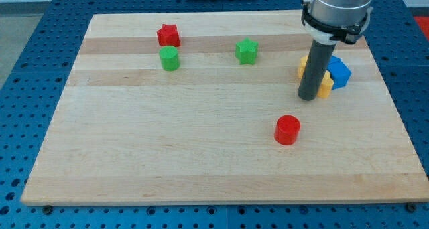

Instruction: Slide the red circle towards the green circle

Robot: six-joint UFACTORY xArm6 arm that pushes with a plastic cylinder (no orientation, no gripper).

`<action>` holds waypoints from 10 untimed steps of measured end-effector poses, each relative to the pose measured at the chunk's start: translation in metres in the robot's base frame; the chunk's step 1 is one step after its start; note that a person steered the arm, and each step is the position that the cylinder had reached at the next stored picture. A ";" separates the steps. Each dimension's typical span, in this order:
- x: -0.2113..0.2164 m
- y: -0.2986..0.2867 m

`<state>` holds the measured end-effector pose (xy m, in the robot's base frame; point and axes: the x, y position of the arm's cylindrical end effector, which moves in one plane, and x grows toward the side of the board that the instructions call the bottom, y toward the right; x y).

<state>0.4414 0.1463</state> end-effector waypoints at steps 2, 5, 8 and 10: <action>0.036 -0.001; 0.082 -0.001; 0.082 -0.068; 0.070 -0.112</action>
<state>0.5118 0.0347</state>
